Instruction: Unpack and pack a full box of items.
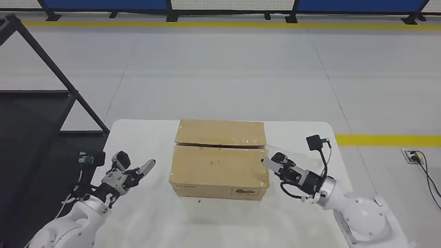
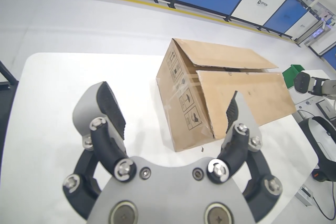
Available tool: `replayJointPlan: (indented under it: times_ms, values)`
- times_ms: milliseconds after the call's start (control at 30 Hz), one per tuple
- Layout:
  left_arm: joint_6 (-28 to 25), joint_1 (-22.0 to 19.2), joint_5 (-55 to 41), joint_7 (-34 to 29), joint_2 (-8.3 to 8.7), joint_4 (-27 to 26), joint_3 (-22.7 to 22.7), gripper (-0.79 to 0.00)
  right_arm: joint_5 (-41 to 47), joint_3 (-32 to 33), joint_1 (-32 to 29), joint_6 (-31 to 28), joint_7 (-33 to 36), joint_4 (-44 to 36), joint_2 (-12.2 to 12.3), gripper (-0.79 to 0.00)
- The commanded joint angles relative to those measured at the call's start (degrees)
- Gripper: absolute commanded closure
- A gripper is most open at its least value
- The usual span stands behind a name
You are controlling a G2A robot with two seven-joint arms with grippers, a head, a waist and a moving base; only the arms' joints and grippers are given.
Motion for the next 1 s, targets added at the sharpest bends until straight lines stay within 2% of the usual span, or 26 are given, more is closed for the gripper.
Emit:
replayJointPlan:
  times_ms: [0, 267, 600, 700, 800, 967]
  values:
    - [-0.36, -1.10, -1.64, -1.90, 0.14, 0.69, -0.10, -0.785, 0.67, 0.47, 0.56, -1.13, 0.81, 1.37, 0.13, -0.785]
    - [-1.03, -5.87, -6.65, -11.52, 0.82, 3.55, 0.26, -0.785, 5.22, 1.05, 4.17, -4.36, 4.79, 8.69, 0.44, -0.785]
    - [-0.81, -5.72, -7.26, -11.55, 0.79, 3.79, 0.42, -0.785, 4.90, 1.07, 4.51, -3.74, 4.74, 9.33, 0.48, -0.785]
    - [0.36, -6.23, -12.33, -12.98, 0.74, 4.64, 0.93, -0.785, 5.71, -0.39, 4.51, -3.29, 4.25, 9.37, 0.29, -0.785]
    - [0.92, -8.24, -19.61, -17.92, 0.95, 5.97, 0.69, -0.785, 8.40, -1.65, 5.92, -3.94, 5.71, 11.16, 0.10, -0.785]
    - [1.45, -10.50, -23.77, -22.37, 1.44, 7.65, 0.35, -0.785, 11.03, -3.14, 8.89, -6.09, 7.16, 15.29, -0.16, -0.785]
